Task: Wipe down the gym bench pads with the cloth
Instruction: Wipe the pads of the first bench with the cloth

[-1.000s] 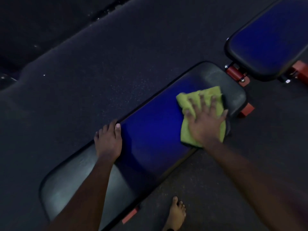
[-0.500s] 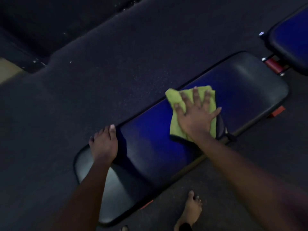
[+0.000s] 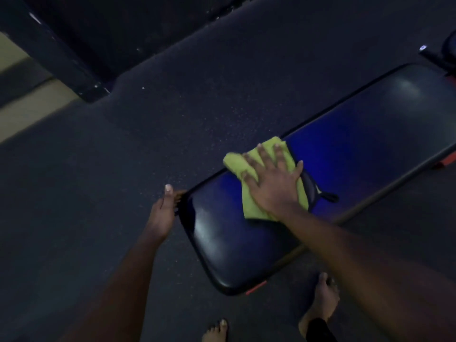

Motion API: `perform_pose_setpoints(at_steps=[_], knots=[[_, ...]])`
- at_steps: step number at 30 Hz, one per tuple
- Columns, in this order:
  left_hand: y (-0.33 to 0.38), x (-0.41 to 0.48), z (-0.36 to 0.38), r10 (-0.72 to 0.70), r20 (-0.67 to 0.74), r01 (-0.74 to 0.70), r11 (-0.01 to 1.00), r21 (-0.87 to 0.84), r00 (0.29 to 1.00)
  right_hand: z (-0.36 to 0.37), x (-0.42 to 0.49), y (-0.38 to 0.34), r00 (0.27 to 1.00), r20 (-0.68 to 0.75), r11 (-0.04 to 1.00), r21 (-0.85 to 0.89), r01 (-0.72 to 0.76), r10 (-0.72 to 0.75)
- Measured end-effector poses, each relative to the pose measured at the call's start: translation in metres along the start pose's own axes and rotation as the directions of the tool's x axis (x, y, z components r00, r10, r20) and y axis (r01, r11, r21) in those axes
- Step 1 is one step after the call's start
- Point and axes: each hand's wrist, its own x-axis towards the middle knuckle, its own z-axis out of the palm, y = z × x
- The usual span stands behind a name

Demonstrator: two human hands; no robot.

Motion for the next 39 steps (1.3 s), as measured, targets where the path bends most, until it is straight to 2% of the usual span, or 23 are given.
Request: perform_pose_setpoints(at_steps=[1, 2, 6, 8, 10, 11, 13, 16, 17, 18, 19, 21, 22, 23, 27, 29, 31, 34, 37, 39], knots=[[-0.009, -0.001, -0.01, 0.007, 0.038, -0.008, 1.0, 0.011, 0.999, 0.006, 0.003, -0.02, 0.997, -0.008, 0.996, 0.032, -0.078, 0.079], [-0.011, -0.004, -0.018, 0.033, 0.067, -0.034, 0.999, 0.021, 0.997, 0.012, 0.002, -0.043, 0.995, -0.024, 0.995, 0.036, -0.096, 0.097], [-0.016, -0.005, -0.041, 0.099, 0.103, -0.102, 0.995, 0.022, 0.99, 0.051, -0.057, -0.126, 0.993, -0.059, 0.994, -0.038, 0.1, -0.102], [-0.015, -0.007, -0.045, 0.104, 0.131, -0.112, 0.992, 0.061, 0.986, 0.068, -0.106, -0.142, 0.979, -0.034, 0.976, -0.083, 0.2, -0.203], [-0.011, -0.015, -0.04, 0.117, 0.194, -0.138, 0.986, 0.097, 0.974, 0.086, -0.162, -0.144, 0.97, -0.024, 0.962, -0.135, 0.236, -0.241], [-0.01, -0.018, -0.037, 0.125, 0.231, -0.157, 0.98, 0.123, 0.965, 0.094, -0.186, -0.142, 0.98, -0.04, 0.974, -0.126, 0.189, -0.196], [-0.01, -0.019, -0.027, 0.133, 0.277, -0.186, 0.967, 0.172, 0.951, 0.105, -0.225, -0.133, 0.996, -0.085, 0.999, -0.04, -0.008, 0.004], [-0.013, -0.02, -0.01, 0.16, 0.203, -0.198, 0.962, 0.186, 0.966, 0.11, -0.24, -0.12, 0.947, -0.183, 0.958, 0.164, -0.237, 0.265], [-0.016, -0.021, -0.004, 0.166, 0.18, -0.202, 0.959, 0.201, 0.97, 0.11, -0.232, -0.117, 0.896, -0.236, 0.906, 0.299, -0.3, 0.375], [-0.018, -0.021, -0.001, 0.18, 0.161, -0.213, 0.953, 0.217, 0.97, 0.108, -0.218, -0.115, 0.816, -0.271, 0.812, 0.466, -0.353, 0.51], [-0.02, -0.021, 0.001, 0.195, 0.149, -0.226, 0.944, 0.239, 0.97, 0.106, -0.202, -0.116, 0.706, -0.269, 0.672, 0.634, -0.383, 0.656], [-0.021, -0.021, 0.006, 0.227, 0.137, -0.258, 0.922, 0.288, 0.964, 0.102, -0.183, -0.129, 0.46, -0.179, 0.375, 0.846, -0.38, 0.87], [-0.021, -0.02, 0.008, 0.241, 0.126, -0.269, 0.911, 0.313, 0.962, 0.101, -0.18, -0.14, 0.389, -0.133, 0.285, 0.887, -0.364, 0.912], [-0.02, -0.021, 0.01, 0.26, 0.11, -0.282, 0.896, 0.344, 0.959, 0.101, -0.182, -0.152, 0.364, -0.094, 0.223, 0.916, -0.332, 0.927], [-0.016, -0.023, 0.022, 0.35, 0.081, -0.342, 0.797, 0.497, 0.933, 0.105, -0.194, -0.15, 0.383, 0.031, 0.008, 0.995, -0.1, 0.923], [-0.012, -0.023, 0.034, 0.401, 0.104, -0.384, 0.722, 0.575, 0.91, 0.098, -0.18, -0.114, 0.328, 0.132, -0.105, 0.989, -0.099, 0.935], [-0.005, -0.022, 0.048, 0.434, 0.135, -0.419, 0.67, 0.613, 0.891, 0.084, -0.167, -0.078, 0.308, 0.237, -0.216, 0.971, -0.101, 0.921], [0.009, -0.017, 0.062, 0.436, 0.14, -0.421, 0.656, 0.627, 0.889, 0.071, -0.165, -0.062, 0.308, 0.246, -0.235, 0.969, -0.071, 0.919], [0.016, -0.011, 0.066, 0.442, 0.15, -0.427, 0.638, 0.641, 0.884, 0.086, -0.175, -0.099, 0.293, 0.195, -0.174, 0.98, -0.097, 0.936], [0.022, -0.007, 0.072, 0.446, 0.174, -0.442, 0.612, 0.656, 0.878, 0.085, -0.181, -0.112, 0.304, 0.224, -0.2, 0.974, -0.11, 0.926]])
